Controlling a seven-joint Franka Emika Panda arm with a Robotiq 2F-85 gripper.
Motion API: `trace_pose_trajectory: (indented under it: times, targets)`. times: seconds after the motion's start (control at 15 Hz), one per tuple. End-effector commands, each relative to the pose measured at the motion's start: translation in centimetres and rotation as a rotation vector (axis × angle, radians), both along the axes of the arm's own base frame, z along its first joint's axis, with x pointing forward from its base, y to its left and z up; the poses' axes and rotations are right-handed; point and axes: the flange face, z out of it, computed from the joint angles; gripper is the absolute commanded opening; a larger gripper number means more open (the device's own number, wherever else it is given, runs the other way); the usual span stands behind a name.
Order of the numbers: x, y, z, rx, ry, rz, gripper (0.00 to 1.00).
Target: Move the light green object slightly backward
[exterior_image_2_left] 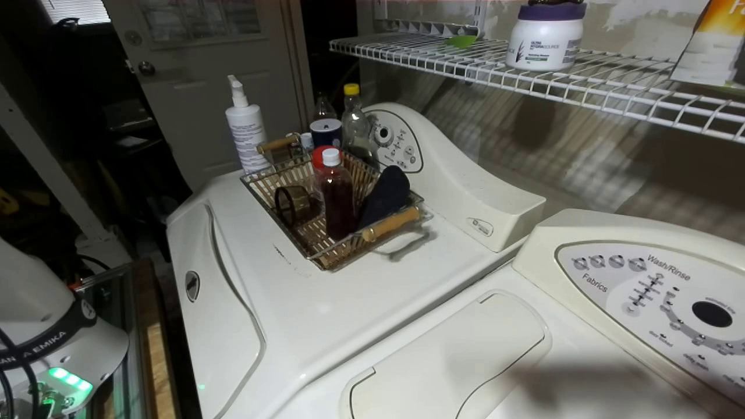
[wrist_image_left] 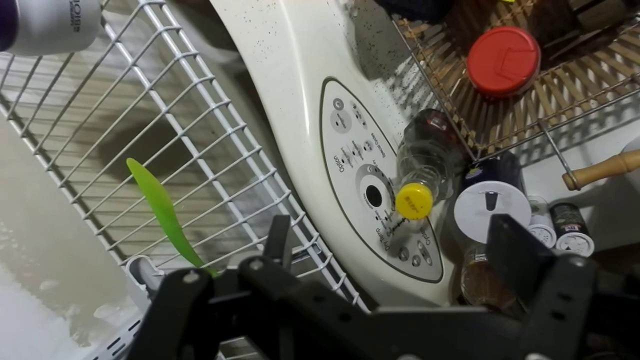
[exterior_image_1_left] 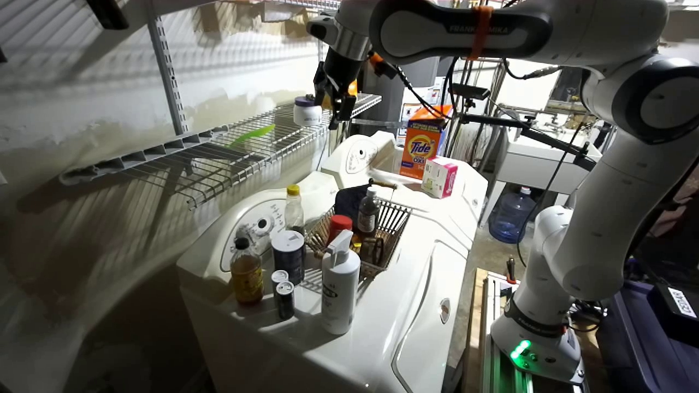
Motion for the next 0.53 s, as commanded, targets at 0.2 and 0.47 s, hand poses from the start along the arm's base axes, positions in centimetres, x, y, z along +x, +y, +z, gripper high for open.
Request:
trace_pose_trajectory:
  times: [0.2,0.47]
  targets:
    - [2.3,-1.8,0.6,-0.042,-0.052,0.029,1.0]
    - [4.6,-3.2,-0.1,-0.01,-0.046,0.093,1.0]
